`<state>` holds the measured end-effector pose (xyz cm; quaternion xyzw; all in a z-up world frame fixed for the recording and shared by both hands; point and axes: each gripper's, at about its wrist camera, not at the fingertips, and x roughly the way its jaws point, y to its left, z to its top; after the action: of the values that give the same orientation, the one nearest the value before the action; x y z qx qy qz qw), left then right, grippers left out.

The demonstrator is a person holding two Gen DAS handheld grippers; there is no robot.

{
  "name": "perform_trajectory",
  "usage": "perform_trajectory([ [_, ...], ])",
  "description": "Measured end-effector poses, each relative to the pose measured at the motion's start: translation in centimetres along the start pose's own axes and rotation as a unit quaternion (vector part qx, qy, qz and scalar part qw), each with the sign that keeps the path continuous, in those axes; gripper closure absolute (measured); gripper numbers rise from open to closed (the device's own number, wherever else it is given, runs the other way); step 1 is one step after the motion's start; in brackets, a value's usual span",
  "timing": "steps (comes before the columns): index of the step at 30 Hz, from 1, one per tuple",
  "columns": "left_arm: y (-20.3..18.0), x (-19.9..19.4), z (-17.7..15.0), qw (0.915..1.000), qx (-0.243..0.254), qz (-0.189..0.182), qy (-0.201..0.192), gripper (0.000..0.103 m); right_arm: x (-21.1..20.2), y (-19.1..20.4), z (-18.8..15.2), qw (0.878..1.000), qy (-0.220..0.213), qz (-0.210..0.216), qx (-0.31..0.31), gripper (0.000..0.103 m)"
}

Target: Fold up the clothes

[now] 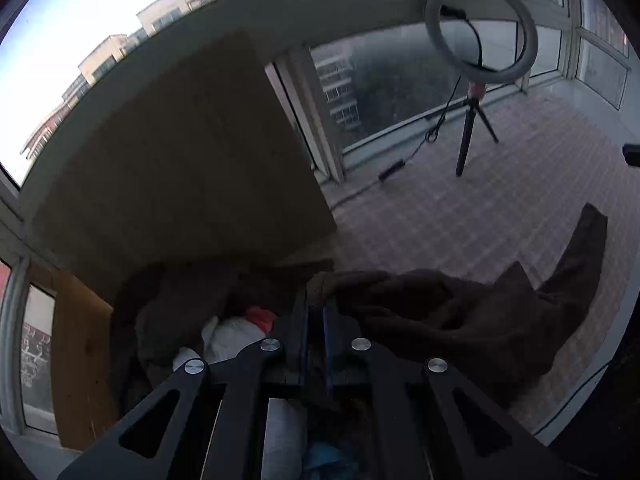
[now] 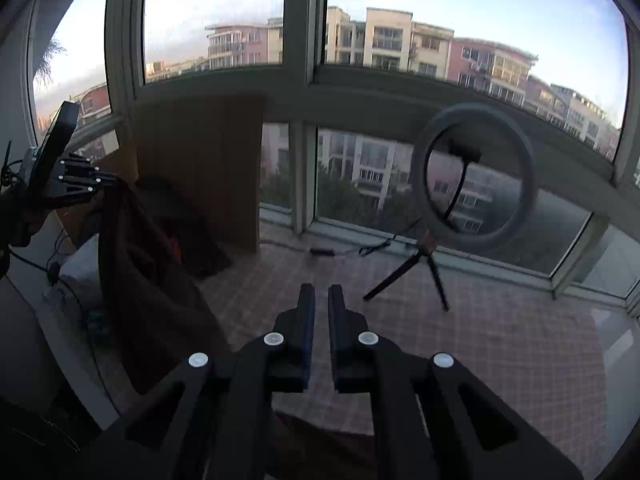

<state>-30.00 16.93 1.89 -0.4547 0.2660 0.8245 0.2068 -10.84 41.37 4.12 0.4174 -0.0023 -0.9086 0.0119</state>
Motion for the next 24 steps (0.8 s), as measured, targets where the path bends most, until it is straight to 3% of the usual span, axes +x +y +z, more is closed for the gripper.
perform_trajectory([
  [2,0.5,2.8,-1.8,0.9996,-0.011,0.0,0.027,0.098,7.3,1.7,-5.5,0.995,0.097,0.036,-0.003,0.096],
  [3,0.9,3.1,-2.2,0.9994,-0.016,-0.004,0.03,0.098,9.8,2.7,-7.5,0.99,0.126,0.056,-0.007,0.096],
  [7,2.2,4.6,-3.7,0.9983,-0.034,-0.02,0.044,0.098,16.0,6.1,-12.1,0.98,0.169,0.106,-0.005,0.096],
  [13,3.9,6.2,-5.6,0.9958,-0.054,-0.044,0.06,0.098,18.6,8.3,-8.4,0.982,0.135,0.132,-0.025,0.093],
  [15,3.9,6.0,-5.5,0.9961,-0.047,-0.049,0.056,0.098,18.5,8.6,-7.3,0.982,0.125,0.137,-0.045,0.071],
  [16,4.0,6.0,-5.5,0.9961,-0.046,-0.051,0.055,0.098,18.9,9.0,-7.0,0.981,0.128,0.134,-0.057,0.048],
  [17,4.1,6.0,-5.4,0.9961,-0.045,-0.053,0.055,0.098,19.2,9.3,-6.7,0.98,0.13,0.132,-0.07,0.042],
  [21,4.3,6.2,-5.6,0.996,-0.042,-0.057,0.055,0.098,20.5,10.6,-5.5,0.975,0.14,0.121,-0.119,0.042],
  [24,4.4,5.1,-5.5,0.9962,-0.044,-0.062,0.042,0.098,22.5,11.1,-5.8,0.969,0.168,0.142,-0.111,0.043],
])
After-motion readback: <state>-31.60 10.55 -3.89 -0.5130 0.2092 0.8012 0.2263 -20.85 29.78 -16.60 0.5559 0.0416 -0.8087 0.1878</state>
